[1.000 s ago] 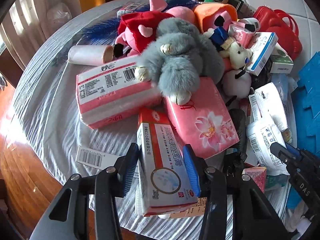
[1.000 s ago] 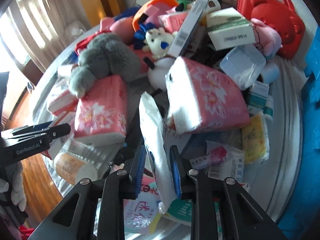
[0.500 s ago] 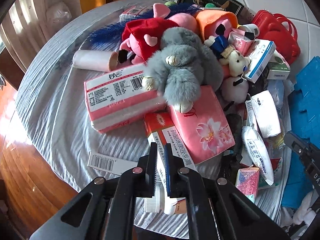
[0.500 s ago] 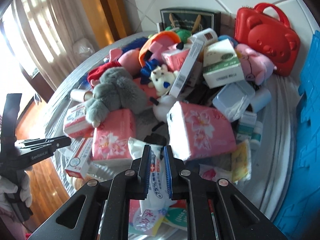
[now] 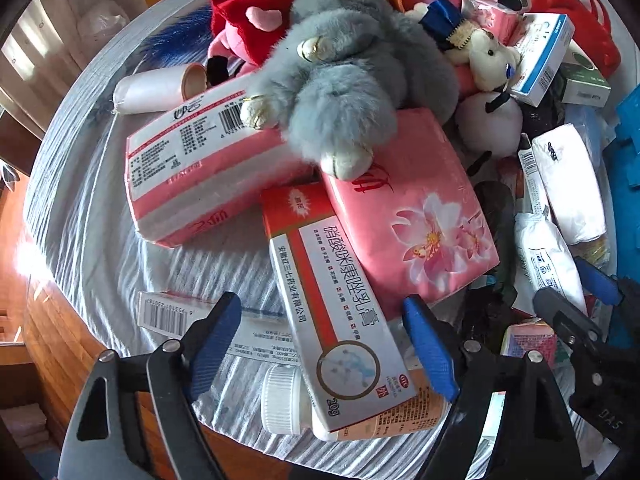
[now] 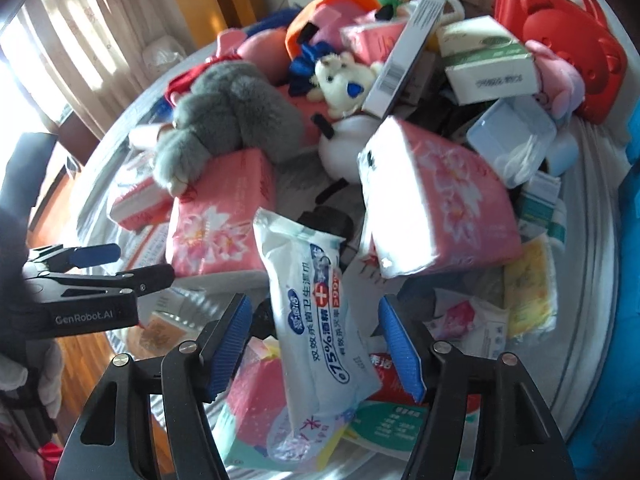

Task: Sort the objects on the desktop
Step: 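Grasp the white ointment box with the left tool while the right tool grasps a white sachet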

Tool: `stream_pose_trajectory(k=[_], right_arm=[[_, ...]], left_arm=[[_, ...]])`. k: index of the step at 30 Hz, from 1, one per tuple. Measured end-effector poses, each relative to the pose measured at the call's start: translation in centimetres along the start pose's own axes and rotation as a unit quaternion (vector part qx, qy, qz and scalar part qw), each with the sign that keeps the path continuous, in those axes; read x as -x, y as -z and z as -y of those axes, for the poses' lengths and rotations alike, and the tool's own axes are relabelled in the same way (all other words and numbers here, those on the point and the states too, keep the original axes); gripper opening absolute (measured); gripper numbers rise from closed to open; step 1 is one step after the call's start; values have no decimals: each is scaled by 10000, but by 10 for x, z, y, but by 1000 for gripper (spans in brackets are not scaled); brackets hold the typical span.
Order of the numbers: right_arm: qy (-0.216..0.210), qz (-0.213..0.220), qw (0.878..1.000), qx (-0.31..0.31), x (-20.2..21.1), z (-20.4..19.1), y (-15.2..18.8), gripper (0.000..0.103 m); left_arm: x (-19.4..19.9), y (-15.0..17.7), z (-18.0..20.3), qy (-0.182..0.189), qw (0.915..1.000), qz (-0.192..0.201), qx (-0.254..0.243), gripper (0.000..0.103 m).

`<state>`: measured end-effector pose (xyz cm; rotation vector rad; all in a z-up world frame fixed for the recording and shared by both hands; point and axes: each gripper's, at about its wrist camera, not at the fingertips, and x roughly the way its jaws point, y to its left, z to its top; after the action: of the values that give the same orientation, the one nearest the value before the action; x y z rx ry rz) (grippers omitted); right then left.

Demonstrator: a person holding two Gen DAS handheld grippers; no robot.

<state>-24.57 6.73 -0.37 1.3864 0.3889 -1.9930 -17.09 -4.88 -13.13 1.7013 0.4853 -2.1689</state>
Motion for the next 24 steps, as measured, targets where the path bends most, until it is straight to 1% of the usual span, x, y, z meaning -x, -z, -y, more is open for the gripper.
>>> stream_pose_trajectory(k=[1,2,3,4,5,6,7,11,12,13,14,16,19,20,22,24], right_arm=[[25,-88,10000,-2,-8,1,-1,64],[37,-134,9999,-1,-12,2,-1,41],[-24,-186,9998,-15,-16,4,-2,23],[-30,-181,9998,-35,-17,5,-2,23],[-35,-125,9999,-34,-13,6,-4,20],[-84,-45,9999,-33,-8,6,-5,18],[-132,60,9999,-26,-1,5,-8,17],[-202,579,9980,120,36,1,-22,17],[-208,650,9976,141,41,-1,-25,16],[-223,724,9970,154,47,-2,-28,16],[-240,826,9962,165,54,-3,-31,16],[-239,941,9950,214,63,-8,-35,16],[-215,949,9948,301,64,-15,-36,16],[-219,923,9950,314,64,-16,-35,16],[-270,857,9955,297,60,-17,-31,16],[-301,810,9959,264,57,-15,-27,16]], left_arm=[[0,-1,0,94,10000,11,0,74],[2,-2,-1,243,9997,27,1,61],[3,-2,-1,352,9994,28,25,58],[4,-3,-2,360,9993,61,51,54],[6,-3,-4,369,9993,96,53,51],[7,-2,-6,397,9991,126,89,50],[9,-1,-10,404,9989,165,139,46],[31,0,-21,489,9973,513,209,43],[37,0,-23,479,9968,600,217,31],[43,-1,-25,467,9963,684,245,6],[49,-3,-27,511,9955,739,296,3],[60,-6,-28,484,9949,838,273,3],[64,-6,-29,472,9949,872,181,3],[64,-6,-28,451,9953,844,164,3],[53,-3,-28,422,9970,642,98,3],[45,0,-25,226,9983,542,-8,6]])
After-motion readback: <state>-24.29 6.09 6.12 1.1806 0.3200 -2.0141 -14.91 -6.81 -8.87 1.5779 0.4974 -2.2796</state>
